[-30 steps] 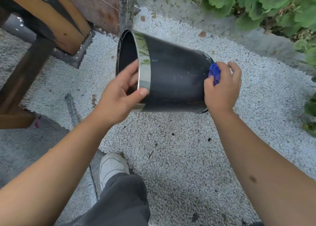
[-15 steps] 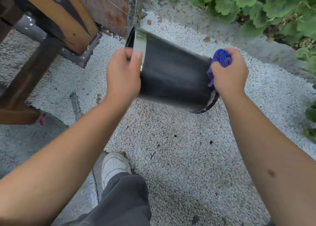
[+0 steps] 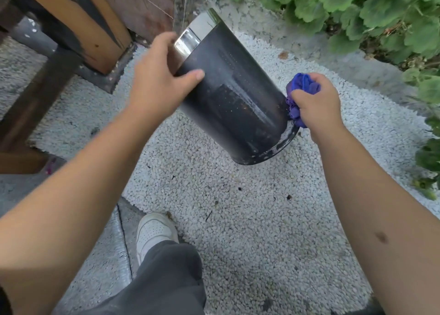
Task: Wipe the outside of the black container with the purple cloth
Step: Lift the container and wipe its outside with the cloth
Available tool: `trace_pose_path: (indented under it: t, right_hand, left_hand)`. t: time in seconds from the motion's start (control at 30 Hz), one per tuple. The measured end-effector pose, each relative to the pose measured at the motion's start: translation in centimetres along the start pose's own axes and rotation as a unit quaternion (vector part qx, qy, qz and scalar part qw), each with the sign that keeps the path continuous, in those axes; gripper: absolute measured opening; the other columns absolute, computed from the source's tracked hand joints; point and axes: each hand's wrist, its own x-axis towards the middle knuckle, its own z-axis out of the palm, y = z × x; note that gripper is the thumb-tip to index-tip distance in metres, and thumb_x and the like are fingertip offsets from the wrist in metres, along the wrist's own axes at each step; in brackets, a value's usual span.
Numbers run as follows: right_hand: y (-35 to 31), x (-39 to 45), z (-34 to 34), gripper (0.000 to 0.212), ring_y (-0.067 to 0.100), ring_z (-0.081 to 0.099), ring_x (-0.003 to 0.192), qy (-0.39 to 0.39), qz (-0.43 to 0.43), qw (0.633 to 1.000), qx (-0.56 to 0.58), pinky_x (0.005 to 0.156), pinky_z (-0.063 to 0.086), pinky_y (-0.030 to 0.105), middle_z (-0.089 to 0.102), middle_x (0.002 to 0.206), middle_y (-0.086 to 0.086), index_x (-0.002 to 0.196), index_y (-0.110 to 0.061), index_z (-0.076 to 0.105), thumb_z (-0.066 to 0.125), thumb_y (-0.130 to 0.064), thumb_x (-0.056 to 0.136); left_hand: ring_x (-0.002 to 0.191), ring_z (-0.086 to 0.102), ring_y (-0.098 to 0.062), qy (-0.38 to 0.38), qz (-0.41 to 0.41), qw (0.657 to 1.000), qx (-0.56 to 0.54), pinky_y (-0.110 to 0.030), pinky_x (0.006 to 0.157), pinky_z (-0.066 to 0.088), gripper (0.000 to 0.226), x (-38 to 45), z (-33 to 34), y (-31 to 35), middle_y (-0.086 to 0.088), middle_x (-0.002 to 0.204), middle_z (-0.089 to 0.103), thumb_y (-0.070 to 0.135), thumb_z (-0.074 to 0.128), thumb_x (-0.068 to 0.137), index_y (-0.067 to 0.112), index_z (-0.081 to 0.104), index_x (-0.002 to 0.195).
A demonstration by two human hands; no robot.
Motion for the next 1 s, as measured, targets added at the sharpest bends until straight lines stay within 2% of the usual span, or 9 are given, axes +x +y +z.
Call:
trace_pose_path:
  t: [0.07, 0.13, 0.23, 0.33, 0.5, 0.6, 0.77, 0.9, 1.0]
  right_hand:
    - [0.0, 0.2, 0.1, 0.041, 0.015, 0.059, 0.045, -0.012, -0.011, 1.000, -0.002, 0.041, 0.042, 0.025, 0.066, 0.080, 0.003, 0.112, -0.032, 0.060, 0.059, -0.019, 0.073]
    - [-0.2, 0.5, 0.0, 0.045, 0.016, 0.058, 0.044, -0.028, -0.015, 0.999, -0.002, 0.040, 0.040, 0.024, 0.065, 0.080, 0.002, 0.118, -0.031, 0.058, 0.059, -0.020, 0.074]
    - [-0.6, 0.5, -0.2, 0.050, 0.016, 0.060, 0.044, -0.046, -0.027, 0.999, -0.013, 0.037, 0.038, 0.022, 0.067, 0.079, -0.002, 0.124, -0.032, 0.055, 0.061, -0.023, 0.075]
    - [-0.8, 0.5, -0.6, 0.039, 0.008, 0.061, 0.046, -0.057, -0.054, 0.996, -0.031, 0.037, 0.041, 0.021, 0.068, 0.068, -0.018, 0.114, -0.040, 0.054, 0.064, -0.027, 0.078]
    - [-1.9, 1.0, -1.4, 0.050, 0.023, 0.068, 0.058, -0.130, -0.077, 0.985, -0.084, 0.042, 0.048, 0.032, 0.068, 0.094, 0.004, 0.121, -0.040, 0.049, 0.068, -0.029, 0.076]
    - [-3.2, 0.7, -0.4, 0.048, 0.029, 0.070, 0.060, -0.126, -0.133, 0.980, -0.080, 0.045, 0.048, 0.028, 0.071, 0.087, 0.000, 0.118, -0.043, 0.050, 0.066, -0.029, 0.075]
    - [-7.8, 1.2, 3.7, 0.045, 0.014, 0.067, 0.054, -0.140, -0.251, 0.956, -0.058, 0.040, 0.046, 0.023, 0.071, 0.087, -0.016, 0.112, -0.042, 0.047, 0.067, -0.022, 0.078]
    - [-11.0, 2.0, 6.2, 0.047, -0.002, 0.064, 0.075, -0.143, -0.354, 0.923, -0.054, 0.064, 0.054, 0.022, 0.063, 0.104, -0.008, 0.117, -0.025, 0.053, 0.069, -0.013, 0.075]
    - [-10.2, 0.9, 6.1, 0.047, 0.013, 0.064, 0.094, -0.160, -0.422, 0.880, -0.148, 0.086, 0.052, 0.028, 0.063, 0.111, -0.005, 0.121, -0.019, 0.059, 0.068, -0.013, 0.075]
  left_hand:
    - [0.125, 0.043, -0.015, 0.000, 0.003, 1.000, -0.004, -0.029, 0.105, 0.036, 0.092, -1.6, 1.2, -0.8, 0.006, 0.133, 0.045, 0.042, 0.078, 0.078, 0.018, 0.029, 0.152]
    - [0.122, 0.037, -0.015, 0.003, 0.014, 1.000, -0.001, -0.027, 0.102, 0.031, 0.100, -1.3, 1.8, -1.3, 0.006, 0.126, 0.037, 0.042, 0.079, 0.078, 0.018, 0.019, 0.155]
    - [0.114, 0.041, -0.020, -0.004, 0.025, 1.000, 0.002, -0.028, 0.092, 0.033, 0.096, 0.7, 1.8, -1.4, 0.001, 0.117, 0.040, 0.043, 0.078, 0.075, 0.023, 0.024, 0.151]
    - [0.115, 0.040, -0.022, -0.016, 0.020, 1.000, 0.004, -0.032, 0.094, 0.035, 0.091, 1.9, 1.7, -1.5, -0.002, 0.119, 0.039, 0.041, 0.078, 0.076, 0.025, 0.026, 0.148]
    - [0.108, 0.037, -0.021, -0.024, 0.032, 0.999, 0.011, -0.029, 0.084, 0.032, 0.076, 2.4, 1.6, -1.6, -0.004, 0.114, 0.038, 0.039, 0.077, 0.074, 0.019, 0.036, 0.136]
    - [0.105, 0.035, -0.020, -0.030, 0.032, 0.999, 0.002, -0.027, 0.082, 0.030, 0.074, 2.4, 1.8, -1.4, -0.003, 0.112, 0.036, 0.037, 0.077, 0.075, 0.019, 0.036, 0.134]
    - [0.106, 0.035, -0.022, -0.042, 0.042, 0.998, -0.009, -0.027, 0.082, 0.033, 0.072, 2.2, 1.9, -1.1, -0.002, 0.112, 0.036, 0.038, 0.078, 0.073, 0.022, 0.037, 0.131]
    - [0.106, 0.035, -0.022, -0.049, 0.054, 0.997, -0.015, -0.033, 0.088, 0.036, 0.074, 2.1, 1.9, -1.1, -0.001, 0.112, 0.035, 0.039, 0.078, 0.070, 0.022, 0.037, 0.130]
    - [0.106, 0.034, -0.022, -0.051, 0.045, 0.997, -0.019, -0.035, 0.090, 0.037, 0.075, 2.4, 1.8, -1.6, -0.002, 0.112, 0.034, 0.036, 0.079, 0.071, 0.018, 0.037, 0.131]
